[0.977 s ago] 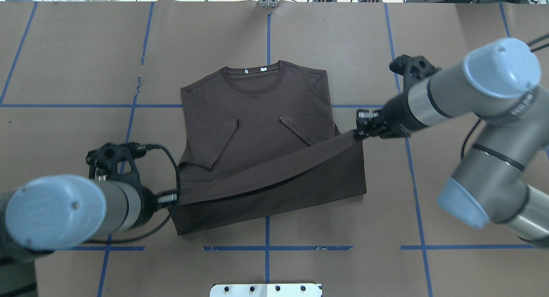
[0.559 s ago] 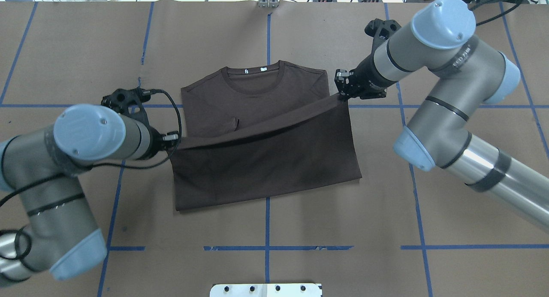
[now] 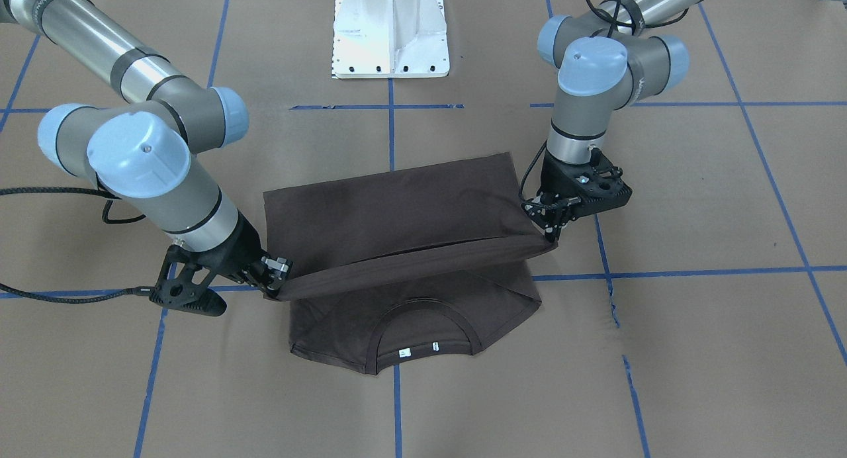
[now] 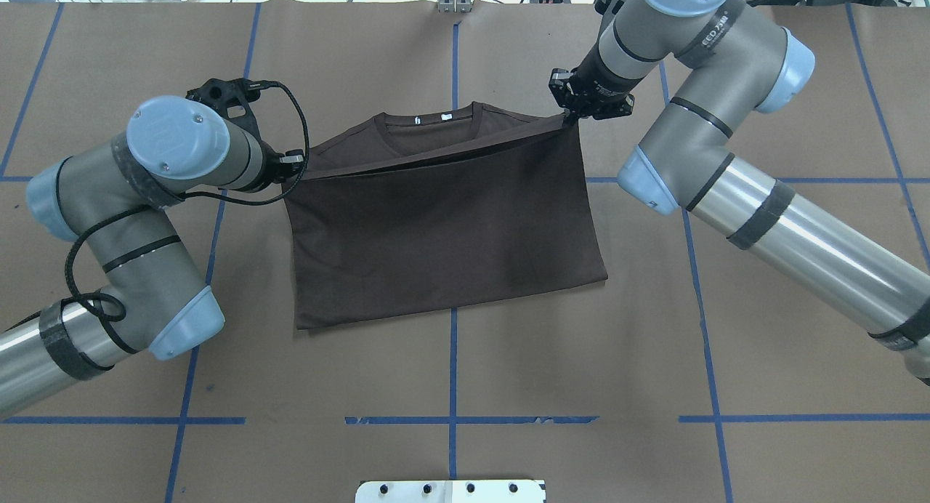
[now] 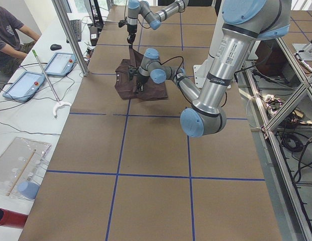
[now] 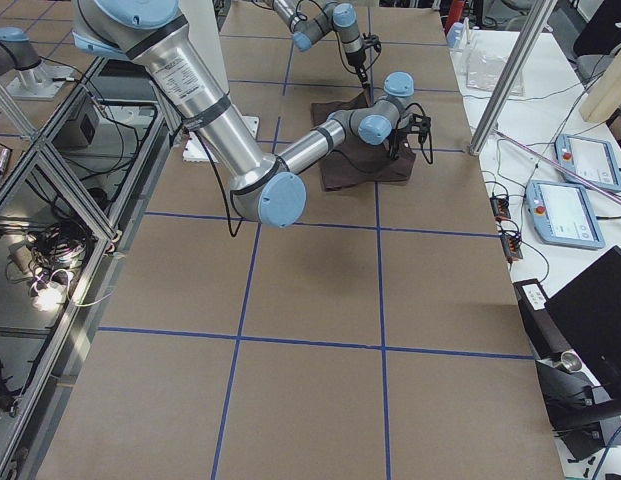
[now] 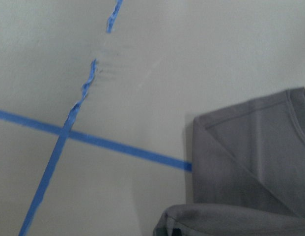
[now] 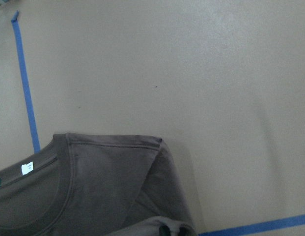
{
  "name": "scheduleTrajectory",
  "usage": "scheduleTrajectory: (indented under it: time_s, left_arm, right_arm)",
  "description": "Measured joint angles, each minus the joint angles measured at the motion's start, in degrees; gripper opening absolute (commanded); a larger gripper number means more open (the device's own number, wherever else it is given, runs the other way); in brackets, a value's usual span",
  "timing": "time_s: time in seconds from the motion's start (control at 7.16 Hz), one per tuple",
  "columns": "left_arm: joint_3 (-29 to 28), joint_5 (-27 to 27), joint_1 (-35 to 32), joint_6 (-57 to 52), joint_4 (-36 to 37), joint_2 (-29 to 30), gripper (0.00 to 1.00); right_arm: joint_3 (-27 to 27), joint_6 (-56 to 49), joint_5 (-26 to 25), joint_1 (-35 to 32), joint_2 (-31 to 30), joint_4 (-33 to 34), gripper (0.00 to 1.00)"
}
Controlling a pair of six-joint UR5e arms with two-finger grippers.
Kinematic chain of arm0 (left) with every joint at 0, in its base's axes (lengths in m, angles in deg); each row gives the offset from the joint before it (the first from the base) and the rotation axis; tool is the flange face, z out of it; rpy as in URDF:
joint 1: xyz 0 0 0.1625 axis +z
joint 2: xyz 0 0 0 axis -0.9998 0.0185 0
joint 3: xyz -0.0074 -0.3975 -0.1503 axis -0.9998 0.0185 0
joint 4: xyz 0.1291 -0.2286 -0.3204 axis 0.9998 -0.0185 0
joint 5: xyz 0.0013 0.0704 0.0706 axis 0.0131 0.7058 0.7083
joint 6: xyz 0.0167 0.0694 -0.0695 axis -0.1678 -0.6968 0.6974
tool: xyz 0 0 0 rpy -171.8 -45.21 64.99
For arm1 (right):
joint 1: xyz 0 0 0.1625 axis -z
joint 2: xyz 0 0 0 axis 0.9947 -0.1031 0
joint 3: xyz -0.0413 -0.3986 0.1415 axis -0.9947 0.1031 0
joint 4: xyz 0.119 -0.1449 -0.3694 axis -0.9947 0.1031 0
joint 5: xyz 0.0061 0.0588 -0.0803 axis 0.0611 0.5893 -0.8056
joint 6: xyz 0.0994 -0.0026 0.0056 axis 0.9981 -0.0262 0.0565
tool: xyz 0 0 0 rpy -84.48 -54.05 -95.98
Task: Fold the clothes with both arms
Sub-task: 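Lift both hem corners and fold them toward the collar with both grippers, then lay the hem down at the collar and open both grippers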
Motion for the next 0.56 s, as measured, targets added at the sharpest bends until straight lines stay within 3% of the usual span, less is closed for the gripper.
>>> scheduleTrajectory:
  time_s: [0.56]
  left_arm:
    - [-4.1,0.0,-1.3,-1.2,-2.9,0.6,0.00]
  right_arm:
    - [7.5,-0.2,-0.1,-0.7,2.9,-2.1,0.00]
